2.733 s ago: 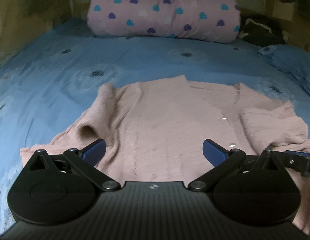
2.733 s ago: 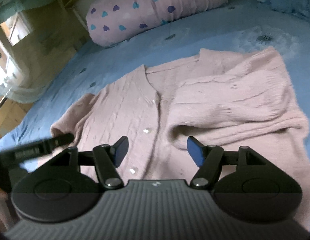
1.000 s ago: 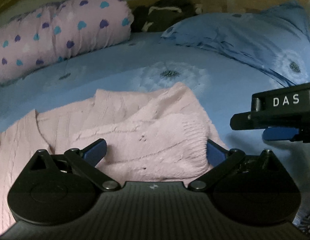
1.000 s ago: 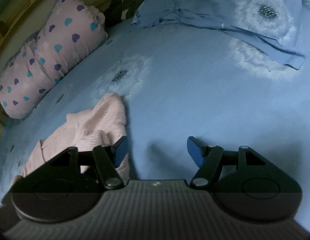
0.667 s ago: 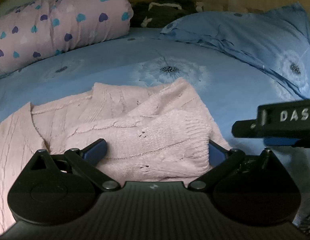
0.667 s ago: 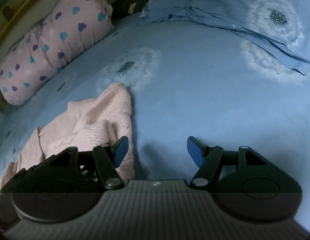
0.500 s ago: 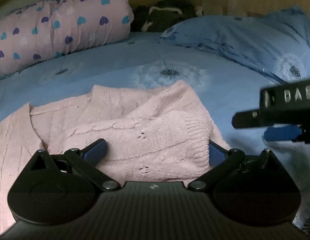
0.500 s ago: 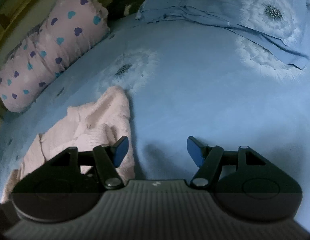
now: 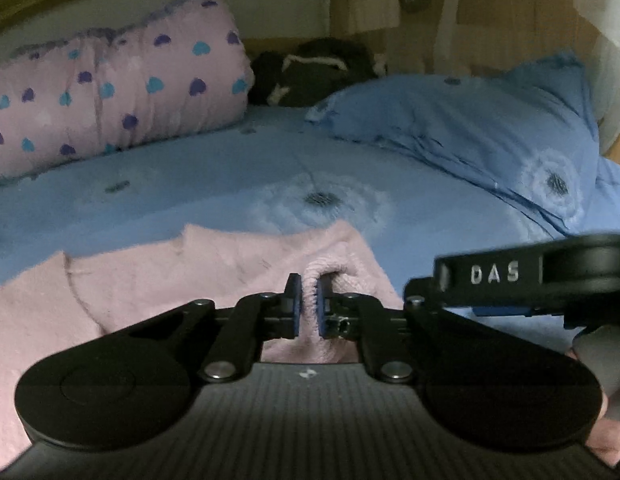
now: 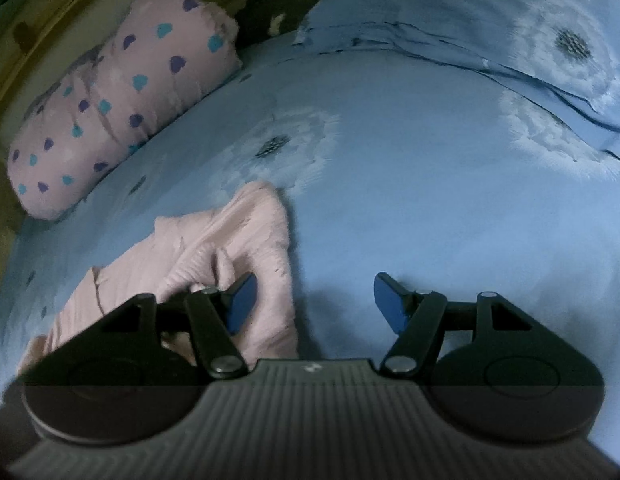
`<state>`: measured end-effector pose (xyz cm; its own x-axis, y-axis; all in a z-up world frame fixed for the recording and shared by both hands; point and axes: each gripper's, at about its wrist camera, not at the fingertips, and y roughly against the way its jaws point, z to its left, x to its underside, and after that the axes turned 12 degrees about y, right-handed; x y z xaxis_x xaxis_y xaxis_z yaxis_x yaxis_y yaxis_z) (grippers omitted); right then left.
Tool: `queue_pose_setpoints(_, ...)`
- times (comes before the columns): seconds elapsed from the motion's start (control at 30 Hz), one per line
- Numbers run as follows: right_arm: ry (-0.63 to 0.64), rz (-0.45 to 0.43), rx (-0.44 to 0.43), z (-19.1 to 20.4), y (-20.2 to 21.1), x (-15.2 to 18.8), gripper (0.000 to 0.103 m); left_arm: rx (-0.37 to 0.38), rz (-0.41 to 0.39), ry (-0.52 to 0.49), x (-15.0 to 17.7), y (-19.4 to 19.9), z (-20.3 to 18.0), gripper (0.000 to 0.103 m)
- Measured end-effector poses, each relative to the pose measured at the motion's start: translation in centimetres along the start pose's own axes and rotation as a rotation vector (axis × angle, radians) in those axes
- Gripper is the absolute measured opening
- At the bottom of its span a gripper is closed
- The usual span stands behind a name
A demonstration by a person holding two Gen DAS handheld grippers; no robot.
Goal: Fold small clothes
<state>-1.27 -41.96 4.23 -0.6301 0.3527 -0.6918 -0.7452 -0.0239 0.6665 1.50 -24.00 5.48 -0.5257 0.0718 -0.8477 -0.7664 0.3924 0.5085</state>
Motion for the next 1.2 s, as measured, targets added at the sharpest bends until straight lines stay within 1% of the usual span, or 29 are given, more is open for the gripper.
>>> queue_pose_setpoints(0.07, 0.024, -0.005, -0.002, 0.3, 0.0, 0.0, 0.068, -0.021, -0.01, -0.007, -0.5, 1.0, 0.9, 0.008)
queue_pose_setpoints(0.13, 0.017, -0.013, -0.006, 0.3, 0.1, -0.2, 0.068, -0.044, -0.021, -0.018, -0.9, 1.8, 2.1, 0.008)
queue_pose_setpoints(0.27, -0.066, -0.023, -0.056, -0.1, -0.1, -0.5, 0.068, -0.091, -0.049, -0.002, -1.4, 3.7, 5.5, 0.008)
queue_pose_setpoints(0.4, -0.089, -0.034, -0.083, 0.5, 0.0, -0.5, 0.068, -0.171, -0.078, 0.022, -1.4, 5.7, 9.8, 0.008)
queue_pose_setpoints(0.47, -0.075, -0.041, -0.089, 1.3, -0.1, -0.4, 0.068, -0.232, -0.094, 0.011, -0.9, 6.6, 11.9, 0.008)
queue_pose_setpoints(0.5, -0.069, -0.04, -0.089, 1.7, -0.3, -0.4, 0.068, -0.269, -0.095, 0.01, -0.5, 7.0, 13.1, 0.008)
queue_pose_setpoints(0.57, -0.073, -0.025, -0.091, 2.5, -0.9, -0.2, 0.068, -0.317, -0.078, 0.034, 0.0, 7.5, 15.4, 0.008)
queue_pose_setpoints(0.67, -0.082, 0.01, -0.121, 4.0, -1.8, 0.2, 0.068, -0.387, -0.062, 0.07, 1.0, 8.1, 18.9, 0.008)
queue_pose_setpoints(0.77, -0.013, 0.004, -0.111, 5.6, -1.8, 0.3, 0.068, -0.458, -0.039, 0.095, 2.0, 8.0, 21.9, 0.008)
queue_pose_setpoints(0.87, 0.026, 0.009, -0.088, 6.3, -1.9, 0.5, 0.068, -0.516, -0.02, 0.095, 2.7, 7.8, 23.9, 0.008)
queue_pose_setpoints(0.93, 0.033, 0.012, -0.084, 6.4, -2.0, 0.5, 0.068, -0.519, -0.015, 0.108, 3.1, 7.9, 24.8, 0.008)
queue_pose_setpoints(1.0, 0.023, 0.012, -0.08, 6.1, -1.8, 0.8, 0.068, -0.491, -0.014, 0.123, 3.2, 8.2, 25.5, 0.009)
queue_pose_setpoints(1.1, 0.023, 0.012, -0.073, 6.1, -1.6, 0.7, 0.068, -0.422, 0.006, 0.167, 2.8, 8.3, 26.0, 0.01)
queue_pose_setpoints(1.2, 0.071, 0.0, -0.071, 6.6, -1.7, 0.4, 0.068, -0.349, 0.038, 0.27, 2.1, 8.6, 26.6, 0.01)
